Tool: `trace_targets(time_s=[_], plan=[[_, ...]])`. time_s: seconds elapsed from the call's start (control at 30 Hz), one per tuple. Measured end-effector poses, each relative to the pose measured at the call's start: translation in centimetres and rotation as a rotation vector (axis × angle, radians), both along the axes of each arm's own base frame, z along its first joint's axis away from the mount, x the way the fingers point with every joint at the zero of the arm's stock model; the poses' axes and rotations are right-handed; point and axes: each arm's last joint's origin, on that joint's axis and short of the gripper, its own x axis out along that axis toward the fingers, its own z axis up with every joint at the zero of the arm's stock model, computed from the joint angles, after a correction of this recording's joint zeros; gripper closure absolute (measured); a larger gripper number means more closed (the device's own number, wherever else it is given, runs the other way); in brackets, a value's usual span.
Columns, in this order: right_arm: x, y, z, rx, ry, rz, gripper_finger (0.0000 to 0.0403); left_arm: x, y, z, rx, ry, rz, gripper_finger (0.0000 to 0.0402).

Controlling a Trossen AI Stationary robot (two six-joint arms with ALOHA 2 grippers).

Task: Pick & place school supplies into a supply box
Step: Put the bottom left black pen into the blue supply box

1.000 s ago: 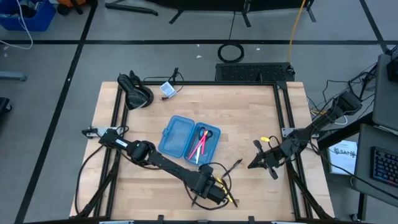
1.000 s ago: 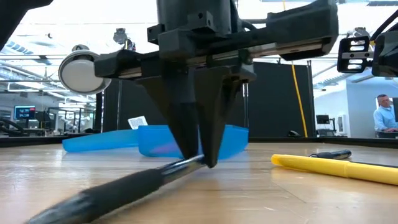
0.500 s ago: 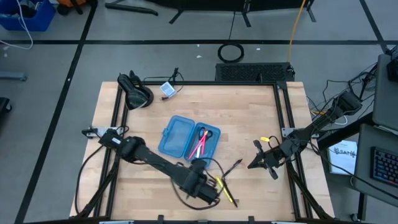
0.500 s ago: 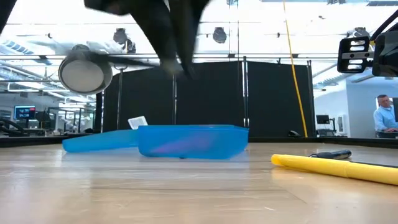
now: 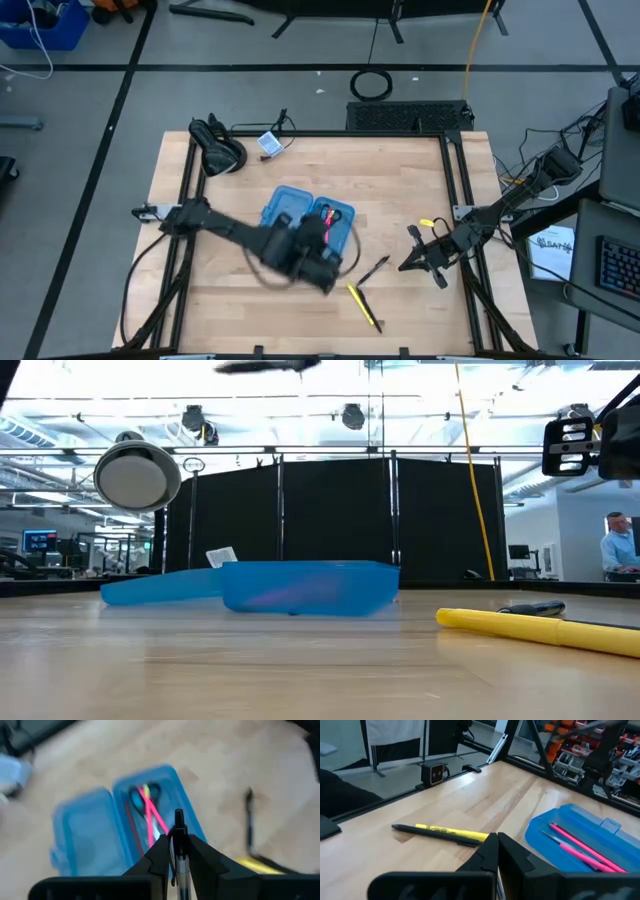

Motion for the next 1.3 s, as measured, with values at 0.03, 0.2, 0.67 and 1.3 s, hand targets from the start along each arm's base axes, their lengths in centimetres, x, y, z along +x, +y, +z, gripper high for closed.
trace_targets(time_s=[0.03,0.2,0.67,1.3], plan=[[0.0,0.0,0.0,0.005,0.001,-0.001,0.0403,0.5,1.0,0.1,0.011,0.007,-0.008,0.0344],[0.0,0.0,0.0,0.011,0.002,-0.002,0.0403,3.3,5.5,0.4,0.01,-0.011,-0.11,0.0344],[0.0,0.0,-0.2,0.012,0.032,-0.006,0.0403,5.0,14.9,-3.2,-0.235,0.065,0.024,0.0344],[0.0,0.0,0.0,0.022,0.01,-0.004,0.0403,4.6,14.1,-13.9,-0.359,0.169,0.111,0.0344]])
